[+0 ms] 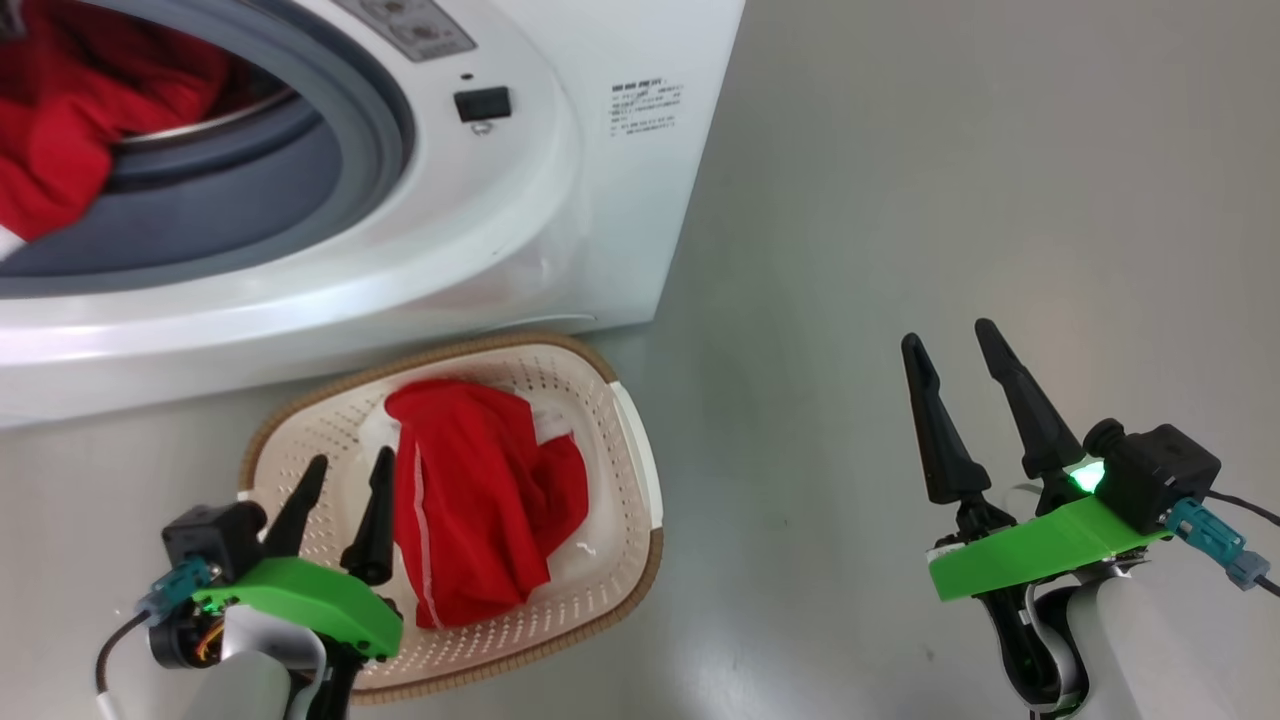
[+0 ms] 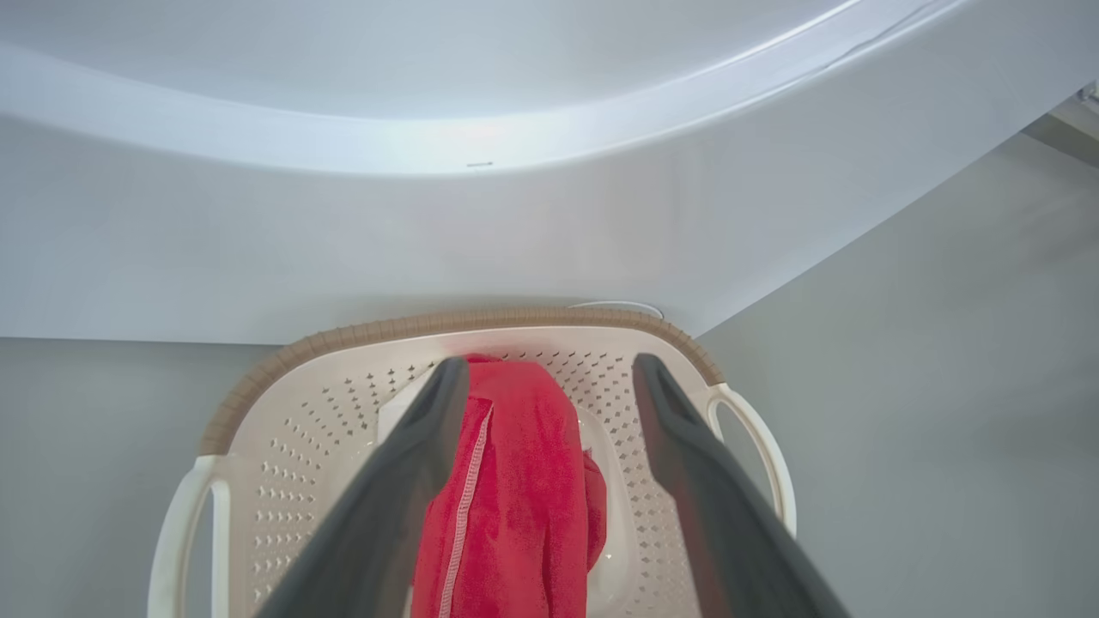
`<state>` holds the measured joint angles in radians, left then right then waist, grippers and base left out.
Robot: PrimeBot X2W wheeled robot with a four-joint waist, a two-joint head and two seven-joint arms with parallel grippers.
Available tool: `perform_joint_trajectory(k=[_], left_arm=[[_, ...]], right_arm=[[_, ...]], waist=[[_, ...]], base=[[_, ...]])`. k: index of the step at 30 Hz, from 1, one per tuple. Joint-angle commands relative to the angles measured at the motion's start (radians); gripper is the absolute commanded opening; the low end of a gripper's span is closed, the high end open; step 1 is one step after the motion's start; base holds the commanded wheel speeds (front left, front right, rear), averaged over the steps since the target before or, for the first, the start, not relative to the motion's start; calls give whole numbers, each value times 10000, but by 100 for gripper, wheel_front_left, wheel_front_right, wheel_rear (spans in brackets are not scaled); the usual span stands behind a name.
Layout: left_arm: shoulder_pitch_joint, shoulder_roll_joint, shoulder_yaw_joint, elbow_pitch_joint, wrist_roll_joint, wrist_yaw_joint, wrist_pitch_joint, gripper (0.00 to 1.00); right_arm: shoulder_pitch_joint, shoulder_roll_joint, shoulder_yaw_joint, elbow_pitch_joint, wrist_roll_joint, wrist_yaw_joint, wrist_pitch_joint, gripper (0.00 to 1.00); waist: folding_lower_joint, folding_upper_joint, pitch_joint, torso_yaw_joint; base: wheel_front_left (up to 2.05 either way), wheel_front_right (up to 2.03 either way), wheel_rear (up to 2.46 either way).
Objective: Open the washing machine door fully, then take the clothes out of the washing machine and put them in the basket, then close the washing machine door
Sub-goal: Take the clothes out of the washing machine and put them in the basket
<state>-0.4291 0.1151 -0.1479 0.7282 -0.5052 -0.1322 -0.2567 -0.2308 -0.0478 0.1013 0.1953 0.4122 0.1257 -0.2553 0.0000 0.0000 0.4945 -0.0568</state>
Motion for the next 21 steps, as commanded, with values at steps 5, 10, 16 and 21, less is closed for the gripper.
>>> perform_joint_trajectory(k=[5,10,16,21], left_arm=[[641,68,841,-864,503,15,-51,100],[1023,-28,1207,-1540,820,15,-51,100],[1497,-97,1667,-2457,1183,15,-51,100],[1840,-140,1921,-3290,1475,15,-51,100]], right_arm=[[285,-24,221,-81,-119,50,-65,100],[465,-24,233,23,-118,50,-65,100],[754,-24,165,151,-129,50,-65,100],[991,-24,80,201,-161,50,-65,100]], waist=[[0,0,-728,190],[0,0,-1276,295],[0,0,-1871,412],[0,0,-2277,494]], base=[[0,0,0],[0,0,0],[0,0,0],[0,0,0]])
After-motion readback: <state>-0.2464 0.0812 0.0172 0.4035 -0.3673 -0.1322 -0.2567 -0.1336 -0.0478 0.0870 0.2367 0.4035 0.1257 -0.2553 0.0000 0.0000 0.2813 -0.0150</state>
